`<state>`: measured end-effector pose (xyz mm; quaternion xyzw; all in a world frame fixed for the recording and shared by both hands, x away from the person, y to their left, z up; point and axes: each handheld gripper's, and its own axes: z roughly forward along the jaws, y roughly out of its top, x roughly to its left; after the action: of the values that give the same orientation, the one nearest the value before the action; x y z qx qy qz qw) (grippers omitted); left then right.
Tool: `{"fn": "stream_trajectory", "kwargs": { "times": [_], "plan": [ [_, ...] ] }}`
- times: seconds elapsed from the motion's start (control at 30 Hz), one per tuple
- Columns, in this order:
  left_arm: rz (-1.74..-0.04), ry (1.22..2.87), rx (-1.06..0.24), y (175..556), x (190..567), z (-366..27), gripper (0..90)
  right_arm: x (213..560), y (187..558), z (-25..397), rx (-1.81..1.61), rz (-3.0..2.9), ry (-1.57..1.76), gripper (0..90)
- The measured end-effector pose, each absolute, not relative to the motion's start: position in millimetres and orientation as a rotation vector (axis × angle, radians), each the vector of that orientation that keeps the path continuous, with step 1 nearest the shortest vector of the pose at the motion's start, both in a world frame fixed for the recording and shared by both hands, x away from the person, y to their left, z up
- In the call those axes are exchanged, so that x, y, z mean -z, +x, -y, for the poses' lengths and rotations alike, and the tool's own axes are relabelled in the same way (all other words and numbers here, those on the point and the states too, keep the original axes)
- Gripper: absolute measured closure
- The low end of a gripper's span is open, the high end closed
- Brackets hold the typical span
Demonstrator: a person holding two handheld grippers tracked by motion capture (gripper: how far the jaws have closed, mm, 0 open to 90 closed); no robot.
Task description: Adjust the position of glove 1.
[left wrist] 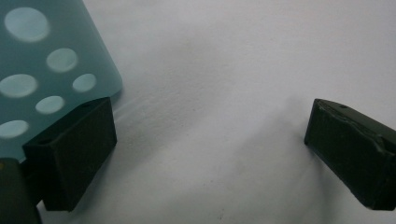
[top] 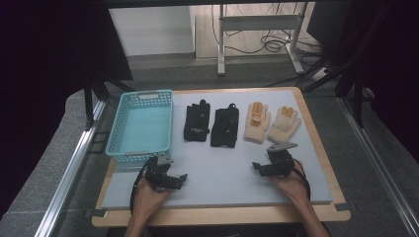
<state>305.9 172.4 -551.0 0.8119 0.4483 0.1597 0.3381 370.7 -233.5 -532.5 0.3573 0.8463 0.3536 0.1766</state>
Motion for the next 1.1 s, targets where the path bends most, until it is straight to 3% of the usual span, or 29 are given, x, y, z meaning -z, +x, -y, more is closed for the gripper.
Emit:
{"fn": "stream_trajectory", "kwargs": {
  "times": [1.1],
  "plan": [
    [-1.172,2.106,-0.416,305.4,551.6,-172.7,3.1,532.3,370.9,233.3,-1.000,-2.402,1.012,17.6]
  ]
}}
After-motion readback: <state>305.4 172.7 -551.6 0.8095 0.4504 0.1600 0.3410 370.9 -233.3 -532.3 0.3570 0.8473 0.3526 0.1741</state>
